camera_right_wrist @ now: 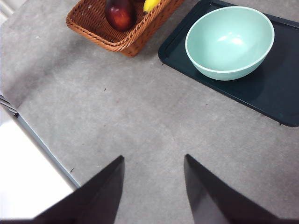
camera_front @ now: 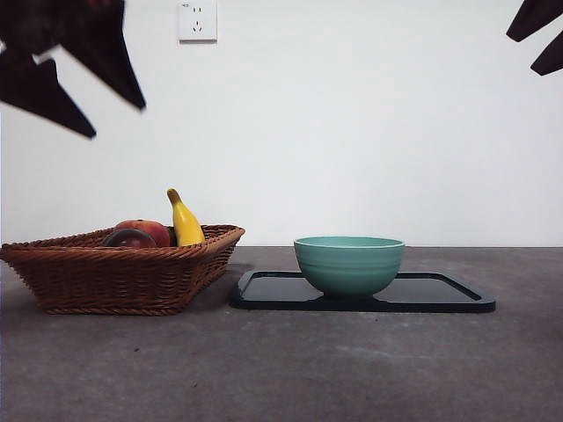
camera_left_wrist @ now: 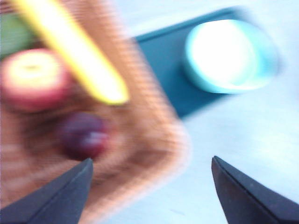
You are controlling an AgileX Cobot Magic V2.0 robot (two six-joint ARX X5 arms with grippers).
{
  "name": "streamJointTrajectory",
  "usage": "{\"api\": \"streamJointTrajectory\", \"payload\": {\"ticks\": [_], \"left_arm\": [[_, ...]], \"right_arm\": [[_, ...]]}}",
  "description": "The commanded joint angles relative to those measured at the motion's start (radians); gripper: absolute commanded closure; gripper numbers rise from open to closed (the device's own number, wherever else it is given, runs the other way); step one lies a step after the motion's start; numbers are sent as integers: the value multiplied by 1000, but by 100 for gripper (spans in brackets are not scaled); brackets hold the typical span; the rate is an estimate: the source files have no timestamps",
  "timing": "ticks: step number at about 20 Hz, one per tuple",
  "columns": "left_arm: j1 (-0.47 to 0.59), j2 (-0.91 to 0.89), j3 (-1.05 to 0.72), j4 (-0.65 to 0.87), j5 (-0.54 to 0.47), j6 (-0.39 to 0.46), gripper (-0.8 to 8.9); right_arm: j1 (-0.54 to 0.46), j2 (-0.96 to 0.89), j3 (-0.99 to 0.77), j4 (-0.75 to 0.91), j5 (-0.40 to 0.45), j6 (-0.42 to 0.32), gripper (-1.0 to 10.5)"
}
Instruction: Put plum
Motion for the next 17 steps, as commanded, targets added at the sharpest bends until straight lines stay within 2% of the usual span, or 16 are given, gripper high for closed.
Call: {"api": "streamJointTrajectory", "payload": {"ticks": [1,9,12,17], "left_arm": [[-7,-53,17,-46,72,-3,409],[-8,-203,17,-267,278,29,411],[-8,-213,17,-310,282,61,411],[-8,-212,17,-309,282,61,411]], "right_arm": [[6,7,5,10,0,-4,742],[6,7,5,9,0,-4,742],[6,7,5,9,0,-4,742],[6,7,5,8,0,3,742]]}}
